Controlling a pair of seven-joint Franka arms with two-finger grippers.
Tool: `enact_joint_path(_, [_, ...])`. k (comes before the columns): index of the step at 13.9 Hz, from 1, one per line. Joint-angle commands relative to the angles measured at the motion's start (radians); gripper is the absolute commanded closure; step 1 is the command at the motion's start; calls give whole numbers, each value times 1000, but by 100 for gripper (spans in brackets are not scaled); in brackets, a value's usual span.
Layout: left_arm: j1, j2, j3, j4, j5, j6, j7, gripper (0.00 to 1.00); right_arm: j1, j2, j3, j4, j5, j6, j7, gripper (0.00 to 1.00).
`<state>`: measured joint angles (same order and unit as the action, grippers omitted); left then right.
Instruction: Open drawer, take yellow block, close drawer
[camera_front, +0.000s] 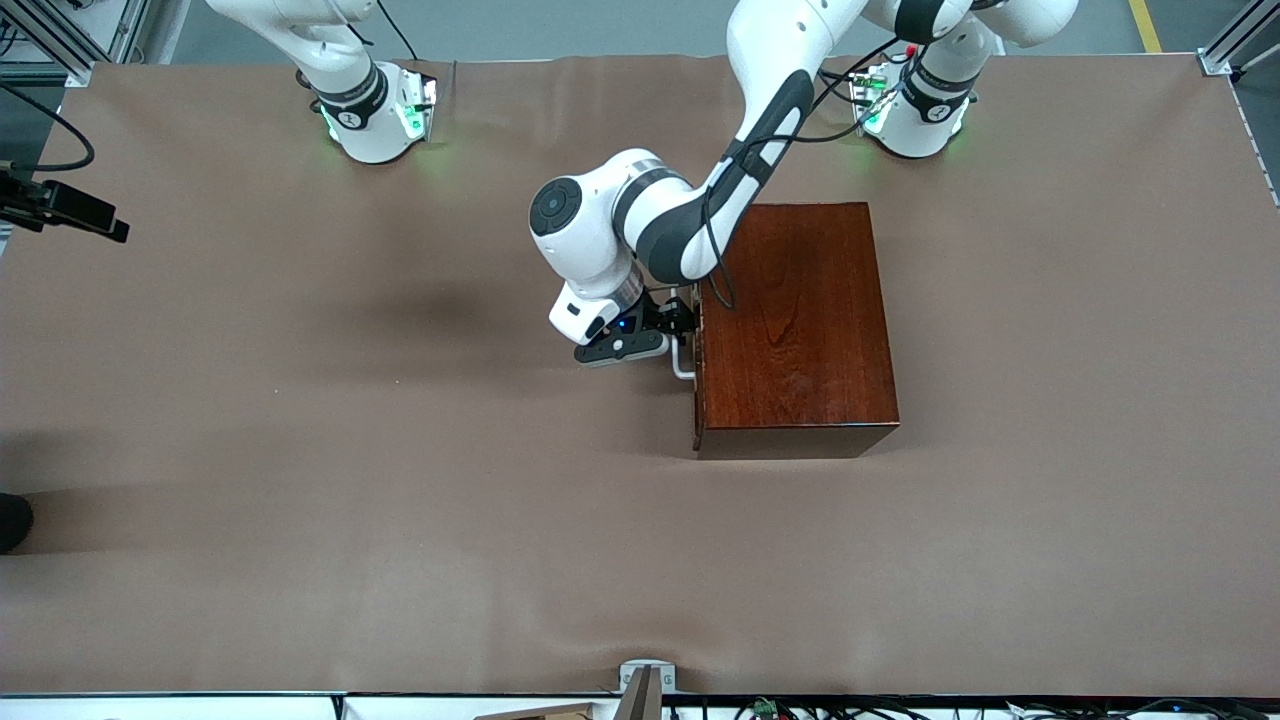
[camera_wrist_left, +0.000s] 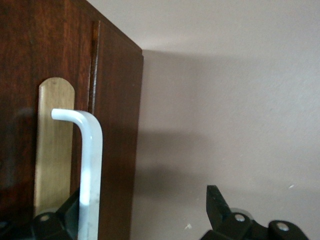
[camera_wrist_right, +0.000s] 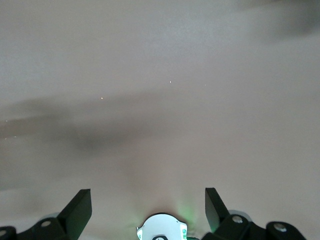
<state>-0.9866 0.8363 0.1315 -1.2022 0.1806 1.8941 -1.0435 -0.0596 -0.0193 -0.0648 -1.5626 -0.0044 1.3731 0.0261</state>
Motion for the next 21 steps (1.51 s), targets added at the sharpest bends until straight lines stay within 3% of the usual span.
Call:
enact_joint_path(1, [-6,32,-6,32,-25,103,-76,0,-13,6,16,18,-16,-11,-2,0])
enact_joint_path(7, [-11,61,-47,44,-90,360,-282,0,-22,15,16,13,-12,-19,0,0])
enact_joint_path(14, [-11,67,-46,43,-197,568,-320,0,-22,21,16,6,-11,-23,0,0])
enact_joint_path(21, [0,6,-36,36,-236,519,-334,0,-20,21,17,7,-3,-34,2,0])
